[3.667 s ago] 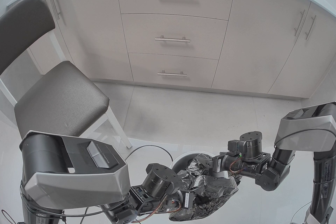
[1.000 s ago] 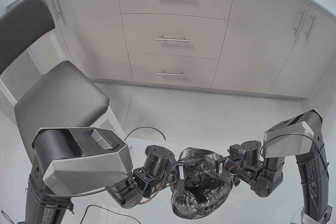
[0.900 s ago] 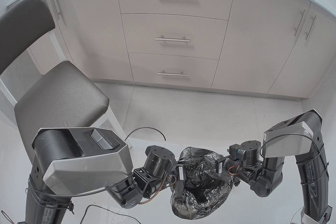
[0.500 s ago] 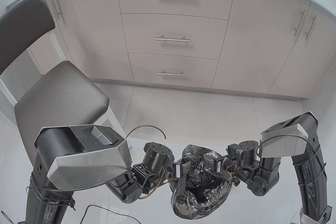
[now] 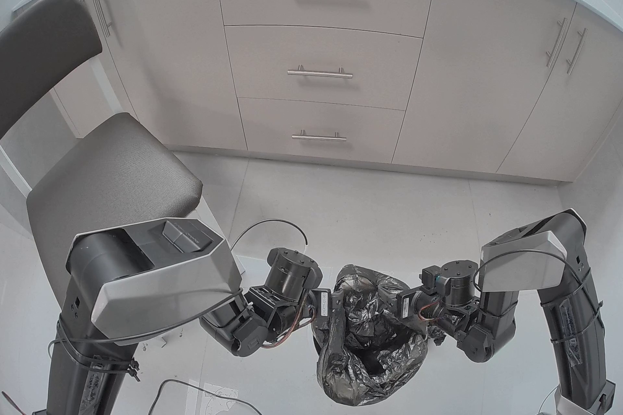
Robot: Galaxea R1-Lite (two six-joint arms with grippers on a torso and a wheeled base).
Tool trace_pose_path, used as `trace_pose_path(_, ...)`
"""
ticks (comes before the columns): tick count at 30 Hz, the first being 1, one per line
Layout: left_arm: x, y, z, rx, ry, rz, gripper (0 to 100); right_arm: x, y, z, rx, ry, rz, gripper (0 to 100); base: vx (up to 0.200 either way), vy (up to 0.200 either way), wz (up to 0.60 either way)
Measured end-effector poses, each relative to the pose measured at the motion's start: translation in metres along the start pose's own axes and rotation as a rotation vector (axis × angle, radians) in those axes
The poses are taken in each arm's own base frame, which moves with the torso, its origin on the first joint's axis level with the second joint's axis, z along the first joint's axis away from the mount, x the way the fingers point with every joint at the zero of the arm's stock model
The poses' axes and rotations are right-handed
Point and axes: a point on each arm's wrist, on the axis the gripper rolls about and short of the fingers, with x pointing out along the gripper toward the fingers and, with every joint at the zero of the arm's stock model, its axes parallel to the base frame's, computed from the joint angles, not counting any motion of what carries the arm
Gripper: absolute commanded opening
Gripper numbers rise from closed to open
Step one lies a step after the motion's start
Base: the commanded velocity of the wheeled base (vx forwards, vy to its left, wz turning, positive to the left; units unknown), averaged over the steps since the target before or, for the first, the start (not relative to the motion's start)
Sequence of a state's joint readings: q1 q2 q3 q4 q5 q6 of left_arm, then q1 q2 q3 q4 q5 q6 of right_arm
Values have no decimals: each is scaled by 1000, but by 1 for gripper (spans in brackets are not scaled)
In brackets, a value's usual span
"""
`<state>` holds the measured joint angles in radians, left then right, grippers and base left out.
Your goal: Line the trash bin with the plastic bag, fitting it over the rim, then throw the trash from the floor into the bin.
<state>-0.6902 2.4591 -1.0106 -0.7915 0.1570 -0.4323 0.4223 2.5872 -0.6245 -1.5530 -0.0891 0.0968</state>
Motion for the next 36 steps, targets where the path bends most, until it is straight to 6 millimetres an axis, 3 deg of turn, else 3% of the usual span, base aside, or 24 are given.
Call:
trace_pose_path(15, 17, 10, -1, 173, 58, 72, 100, 4, -3, 1, 6, -11, -8, 100, 0, 0, 0)
trace_pose_path(36, 38, 9, 6, 198, 139, 104, 100, 15, -22, 3, 29, -40, -55, 100, 0, 0, 0)
